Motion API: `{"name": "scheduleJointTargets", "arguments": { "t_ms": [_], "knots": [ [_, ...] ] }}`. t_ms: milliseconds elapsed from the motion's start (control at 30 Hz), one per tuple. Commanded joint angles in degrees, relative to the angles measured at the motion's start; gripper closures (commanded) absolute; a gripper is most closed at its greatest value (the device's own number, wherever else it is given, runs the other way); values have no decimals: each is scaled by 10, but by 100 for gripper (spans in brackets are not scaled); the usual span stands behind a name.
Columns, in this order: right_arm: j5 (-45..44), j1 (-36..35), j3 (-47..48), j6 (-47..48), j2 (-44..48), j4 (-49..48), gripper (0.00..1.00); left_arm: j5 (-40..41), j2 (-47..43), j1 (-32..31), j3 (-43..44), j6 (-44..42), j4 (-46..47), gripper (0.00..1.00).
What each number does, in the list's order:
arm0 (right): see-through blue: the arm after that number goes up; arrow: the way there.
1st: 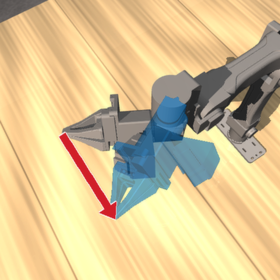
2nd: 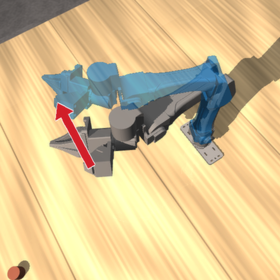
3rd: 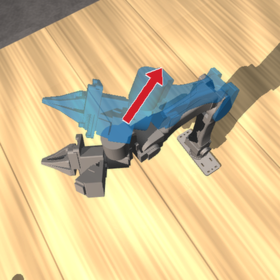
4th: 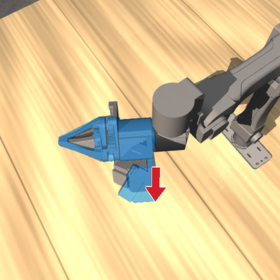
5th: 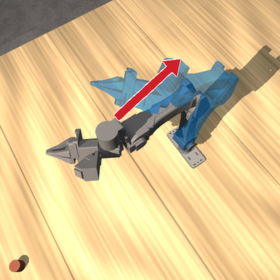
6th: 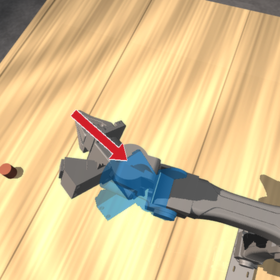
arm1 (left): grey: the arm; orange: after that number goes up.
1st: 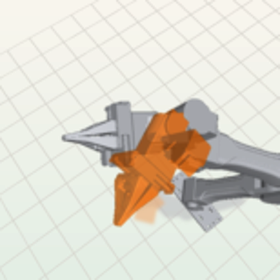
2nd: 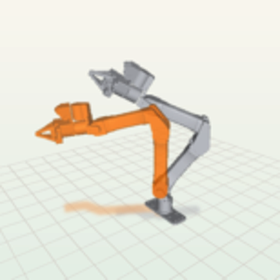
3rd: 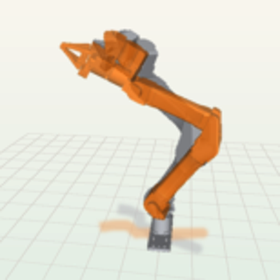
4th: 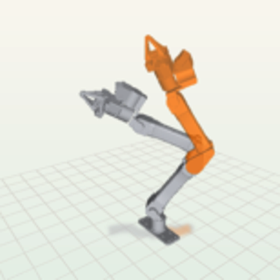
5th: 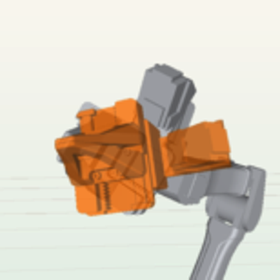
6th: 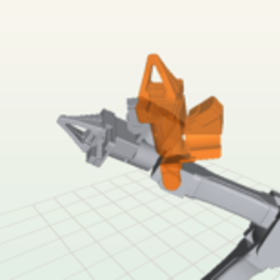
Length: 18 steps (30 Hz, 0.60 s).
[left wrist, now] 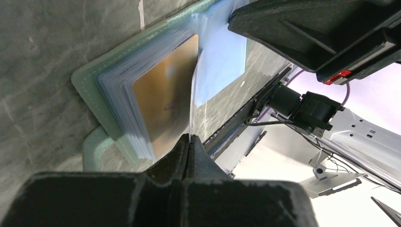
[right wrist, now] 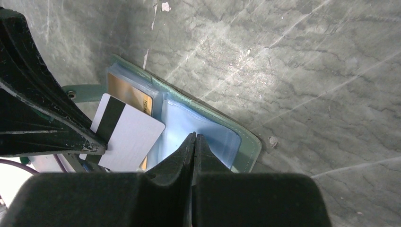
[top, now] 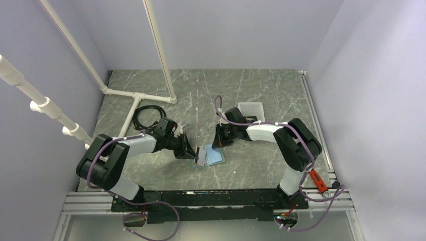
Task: Put the credit cards into the card holder
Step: Insert the credit card into the card holder.
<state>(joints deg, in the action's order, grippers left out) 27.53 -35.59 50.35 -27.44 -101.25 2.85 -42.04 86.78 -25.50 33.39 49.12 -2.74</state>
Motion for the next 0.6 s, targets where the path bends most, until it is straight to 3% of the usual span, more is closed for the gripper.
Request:
{"name": "scheduleJointTargets", "arguments": {
  "t_ms": [0,200,567],
  "knots": [
    [-30,-1,-17,11,-16,8,100,19,-23,-6,13,-20,-23,100],
    [-30,-1,-14,13,-17,10,100,-13,15,-9,-5,14,64,100],
    [-29,-1,-17,12,-15,8,100,-10,30,-11,-4,10,80,100]
  ]
}}
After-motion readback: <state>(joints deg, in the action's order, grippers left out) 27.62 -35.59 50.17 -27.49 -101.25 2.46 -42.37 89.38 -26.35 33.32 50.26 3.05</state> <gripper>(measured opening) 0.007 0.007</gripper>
